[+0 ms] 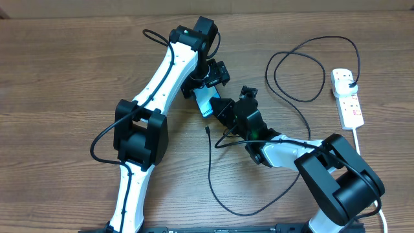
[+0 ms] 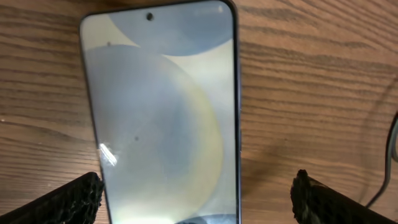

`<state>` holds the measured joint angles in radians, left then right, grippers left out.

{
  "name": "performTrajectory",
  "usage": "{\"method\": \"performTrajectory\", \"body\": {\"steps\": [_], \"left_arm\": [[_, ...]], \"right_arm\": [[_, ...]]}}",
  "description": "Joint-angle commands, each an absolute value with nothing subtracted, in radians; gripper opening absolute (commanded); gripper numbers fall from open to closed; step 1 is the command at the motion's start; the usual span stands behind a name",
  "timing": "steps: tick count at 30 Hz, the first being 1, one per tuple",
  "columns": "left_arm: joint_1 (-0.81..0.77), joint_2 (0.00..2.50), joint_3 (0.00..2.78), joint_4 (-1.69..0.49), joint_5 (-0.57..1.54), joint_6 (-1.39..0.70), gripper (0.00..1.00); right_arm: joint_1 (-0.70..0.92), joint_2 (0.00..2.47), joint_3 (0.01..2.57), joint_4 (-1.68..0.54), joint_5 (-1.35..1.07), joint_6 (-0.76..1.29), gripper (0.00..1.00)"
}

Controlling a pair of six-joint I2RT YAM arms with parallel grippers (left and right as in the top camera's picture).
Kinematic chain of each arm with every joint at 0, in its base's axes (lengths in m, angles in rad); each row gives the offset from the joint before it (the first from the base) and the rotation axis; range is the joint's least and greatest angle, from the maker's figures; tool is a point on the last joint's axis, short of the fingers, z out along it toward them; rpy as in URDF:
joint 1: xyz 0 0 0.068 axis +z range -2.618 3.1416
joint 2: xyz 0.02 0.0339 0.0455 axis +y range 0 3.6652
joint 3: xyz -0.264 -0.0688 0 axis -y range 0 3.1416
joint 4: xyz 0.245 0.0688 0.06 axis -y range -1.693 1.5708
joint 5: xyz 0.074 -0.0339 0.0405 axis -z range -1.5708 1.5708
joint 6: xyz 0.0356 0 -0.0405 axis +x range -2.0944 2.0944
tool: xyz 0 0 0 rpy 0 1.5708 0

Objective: Plug charger to phone and switch on socket

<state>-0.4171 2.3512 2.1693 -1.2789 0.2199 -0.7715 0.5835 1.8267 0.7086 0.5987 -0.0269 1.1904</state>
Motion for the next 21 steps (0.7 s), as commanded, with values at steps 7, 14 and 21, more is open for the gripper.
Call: {"method": "performTrajectory", "body": {"steps": [7,14,21], "left_arm": [[-0.391,2.24,2.204,-1.303,0.216,-0.664,1.0],[-0.392,2.043,2.2,-1.336,0.112,-0.512,1.0],[-0.393,1.94,2.079,-1.364,0.123,-0.473,1.0]], "right_arm": [[0.505,1.738,0.729,0.592,-0.209,1.08,0.04],[0.452,1.506,0.729,0.321,-0.238,0.87,0.04],[0.402,1.25,0.729,0.048,-0.257,0.776,0.04]]}}
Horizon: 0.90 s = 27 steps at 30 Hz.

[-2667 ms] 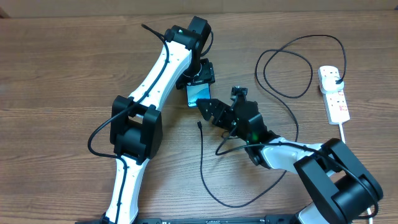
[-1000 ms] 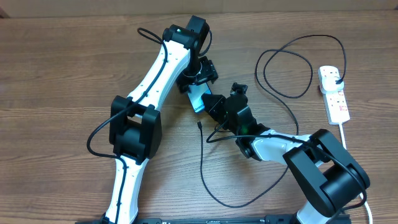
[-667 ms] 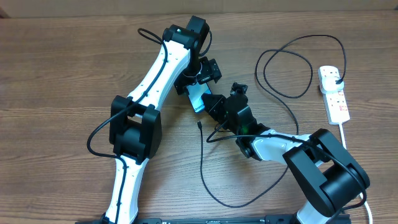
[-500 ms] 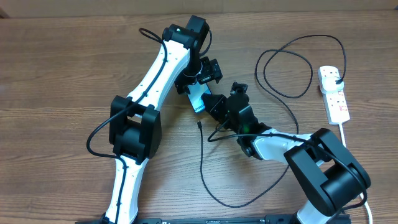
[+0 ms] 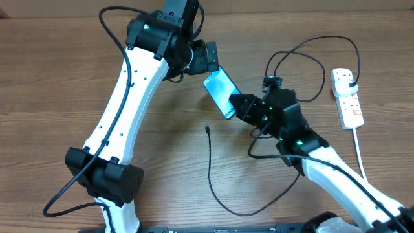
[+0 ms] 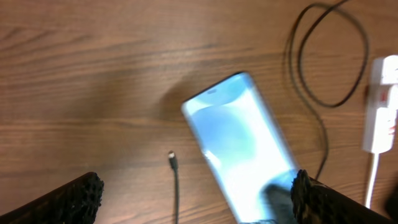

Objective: Plug charger to phone and switch on socket

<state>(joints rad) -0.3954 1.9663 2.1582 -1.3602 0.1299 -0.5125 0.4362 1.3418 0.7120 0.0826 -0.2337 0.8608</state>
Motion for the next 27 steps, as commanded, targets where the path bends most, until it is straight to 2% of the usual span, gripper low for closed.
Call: {"method": "performTrajectory", "body": {"steps": [1,7,12,19,25,26,27], "left_arm": [[-0.393,1.924,2.047,-1.362,0.123,-0.471,1.0],[-0.393,1.691,1.66,-1.188,0.126,-0.495,1.0],[-0.392,1.385,1.28,-0.928,0.158,-0.54,1.0],[-0.392,1.124,0.884,-0.57,0.298,-0.641,1.0],[-0.392,1.056,0.556,-0.128,0.439,-0.839,0.99],[-0.392,1.058,0.512,-0.03,0.457,-0.879,1.0],[-0.392,1.058,0.438,0.156,0.47,-0.938,1.0]], "right_arm": [[0.395,1.234,0.729,0.031,-0.265,0.766,0.04],[0.339,1.155,0.729,-0.057,-0.37,0.731,0.04],[0.324,1.154,0.728,-0.082,-0.414,0.731,0.04],[0.324,1.154,0.728,-0.093,-0.474,0.731,0.04],[0.324,1.154,0.728,-0.091,-0.495,0.732,0.04],[0.324,1.154,0.728,-0.089,-0.495,0.731,0.04],[0.324,1.156,0.728,-0.084,-0.487,0.732,0.04]]}}
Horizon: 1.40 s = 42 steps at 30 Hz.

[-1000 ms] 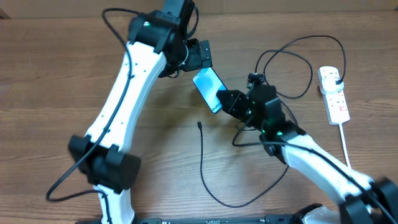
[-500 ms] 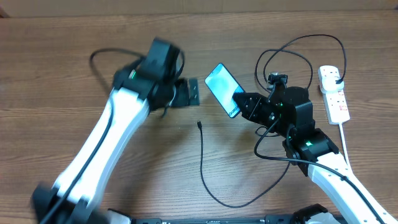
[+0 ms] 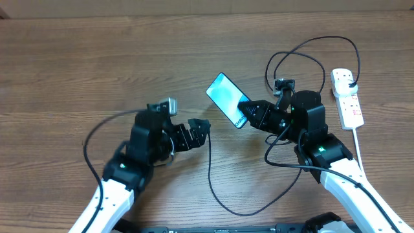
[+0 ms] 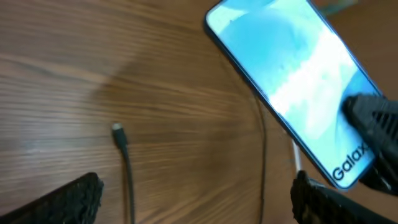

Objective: Plug charger to phone and switch on socket

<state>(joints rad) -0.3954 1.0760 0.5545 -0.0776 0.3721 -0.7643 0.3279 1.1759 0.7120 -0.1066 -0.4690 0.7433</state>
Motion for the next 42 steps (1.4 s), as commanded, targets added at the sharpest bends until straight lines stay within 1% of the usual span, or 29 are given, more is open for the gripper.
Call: {"method": "performTrajectory", "body": {"steps": [1,3,4,6,9,12,15,20,23,26,30,36,42], "left_arm": [[-0.392,1.058,0.406,0.248,0.468,-0.96,1.0],[-0.392,1.06,0.353,0.403,0.437,-0.993,1.0],[-0.391,1.06,0.337,0.437,0.411,-1.019,1.0],[-0.382,1.066,0.32,0.462,0.381,-1.078,1.0],[-0.359,1.105,0.32,0.501,0.394,-1.082,0.99],[-0.342,1.168,0.32,0.585,0.411,-1.114,1.0],[-0.325,1.27,0.32,0.758,0.452,-1.158,1.0],[-0.318,1.43,0.323,0.958,0.474,-1.258,1.0],[-0.318,1.557,0.324,1.175,0.49,-1.313,1.0],[-0.318,1.647,0.344,1.29,0.48,-1.414,1.0],[-0.318,1.72,0.405,1.378,0.495,-1.43,0.99],[-0.319,1.73,0.495,1.386,0.518,-1.43,0.99],[-0.319,1.73,0.507,1.389,0.517,-1.456,1.0]], "right_arm": [[0.323,1.158,0.728,-0.08,-0.482,0.732,0.04],[0.319,1.169,0.728,-0.062,-0.48,0.741,0.04],[0.318,1.175,0.728,-0.056,-0.48,0.758,0.04],[0.312,1.196,0.727,-0.029,-0.489,0.789,0.04],[0.312,1.233,0.727,0.021,-0.511,0.808,0.04],[0.312,1.279,0.727,0.07,-0.541,0.831,0.04],[0.312,1.325,0.727,0.126,-0.584,0.846,0.04],[0.312,1.368,0.727,0.219,-0.654,0.871,0.04],[0.312,1.392,0.727,0.243,-0.658,0.891,0.04],[0.312,1.417,0.727,0.276,-0.683,0.892,0.04],[0.313,1.428,0.727,0.287,-0.686,0.898,0.04],[0.313,1.429,0.727,0.3,-0.687,0.899,0.04],[0.313,1.429,0.727,0.321,-0.687,0.917,0.04]]}}
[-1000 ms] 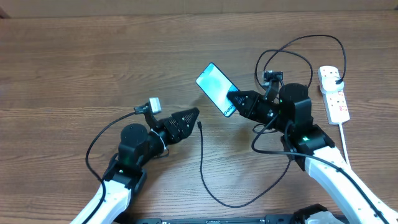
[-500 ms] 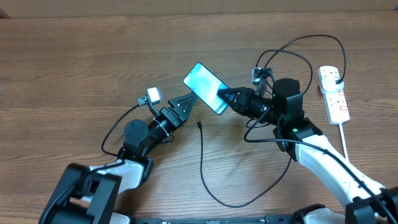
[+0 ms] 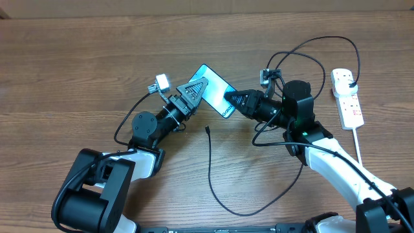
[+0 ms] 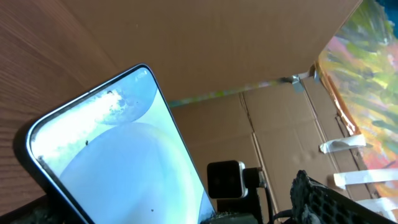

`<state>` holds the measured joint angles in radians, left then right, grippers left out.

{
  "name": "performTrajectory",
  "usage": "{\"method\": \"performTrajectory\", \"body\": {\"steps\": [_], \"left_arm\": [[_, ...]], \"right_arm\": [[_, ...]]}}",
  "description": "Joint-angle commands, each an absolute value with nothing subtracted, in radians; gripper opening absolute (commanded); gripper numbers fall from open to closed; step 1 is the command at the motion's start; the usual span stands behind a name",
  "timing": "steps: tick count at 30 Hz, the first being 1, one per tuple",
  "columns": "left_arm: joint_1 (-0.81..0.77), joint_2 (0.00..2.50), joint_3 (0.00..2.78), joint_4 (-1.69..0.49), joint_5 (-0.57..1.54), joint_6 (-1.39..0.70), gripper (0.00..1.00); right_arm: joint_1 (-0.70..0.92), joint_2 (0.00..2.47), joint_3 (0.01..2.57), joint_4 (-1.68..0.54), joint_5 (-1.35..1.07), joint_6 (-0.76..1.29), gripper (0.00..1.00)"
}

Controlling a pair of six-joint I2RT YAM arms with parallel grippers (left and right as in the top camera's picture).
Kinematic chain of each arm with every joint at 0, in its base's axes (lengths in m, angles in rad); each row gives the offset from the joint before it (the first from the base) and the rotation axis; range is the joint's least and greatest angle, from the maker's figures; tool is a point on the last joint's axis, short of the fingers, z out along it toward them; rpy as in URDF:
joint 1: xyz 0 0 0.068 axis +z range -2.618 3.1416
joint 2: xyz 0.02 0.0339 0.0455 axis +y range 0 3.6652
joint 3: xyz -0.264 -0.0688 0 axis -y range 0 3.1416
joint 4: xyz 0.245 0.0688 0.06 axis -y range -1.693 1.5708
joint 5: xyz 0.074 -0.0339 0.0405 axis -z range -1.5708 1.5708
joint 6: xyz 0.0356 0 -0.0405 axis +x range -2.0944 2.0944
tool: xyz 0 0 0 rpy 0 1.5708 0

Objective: Plug charger to phone and switch on socket

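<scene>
The phone (image 3: 210,87) hangs tilted above the table with its screen lit, and it fills the lower left of the left wrist view (image 4: 118,168). My right gripper (image 3: 234,102) is shut on its lower right end. My left gripper (image 3: 193,90) stands open at the phone's upper left end, with one finger (image 4: 329,199) wide of the screen. The charger cable's plug (image 3: 207,129) lies free on the table below the phone. At the right edge sits the white socket strip (image 3: 348,98), with the charger plugged in at its top.
The black cable (image 3: 239,210) curves across the front of the table and loops (image 3: 297,71) behind my right arm towards the strip. The wooden table (image 3: 65,65) stretches to the left. Cardboard boxes (image 4: 261,124) stand beyond the table.
My left gripper was low by the cable's plug and is now up at the phone's upper left end, still open. The right gripper has shifted the phone a little to the left.
The phone lay on the table with my open left gripper over it and the right gripper at its lower end. Then the right gripper held it lifted and the left arm was back. Then the left gripper was near the cable plug, now at the raised phone.
</scene>
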<state>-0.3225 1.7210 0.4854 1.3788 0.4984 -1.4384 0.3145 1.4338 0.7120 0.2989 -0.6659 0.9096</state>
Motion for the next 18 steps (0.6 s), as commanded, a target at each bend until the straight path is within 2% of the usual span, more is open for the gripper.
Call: {"method": "performTrajectory", "body": {"steps": [1,5,8,9,14,16,18], "left_arm": [[-0.319,1.73,0.507,1.389,0.517,-1.456,1.0],[-0.319,1.73,0.507,1.407,0.517,-1.475,1.0],[-0.319,1.73,0.507,1.45,0.517,-1.484,0.96],[-0.319,1.73,0.507,1.46,0.516,-1.503,0.89],[-0.319,1.73,0.507,1.459,0.518,-1.517,0.8],[-0.319,1.73,0.507,1.455,0.506,-1.519,0.81],[-0.319,1.73,0.507,1.443,0.479,-1.519,0.86]], "right_arm": [[0.313,1.429,0.727,0.321,-0.687,0.917,0.04],[0.313,1.429,0.727,0.321,-0.686,0.941,0.04],[0.313,1.429,0.727,0.321,-0.682,0.944,0.04],[0.313,1.429,0.727,0.32,-0.682,0.947,0.04],[0.313,1.429,0.727,0.321,-0.664,0.95,0.04],[0.319,1.429,0.727,0.321,-0.67,0.938,0.04],[0.326,1.429,0.727,0.321,-0.681,0.934,0.04]]}}
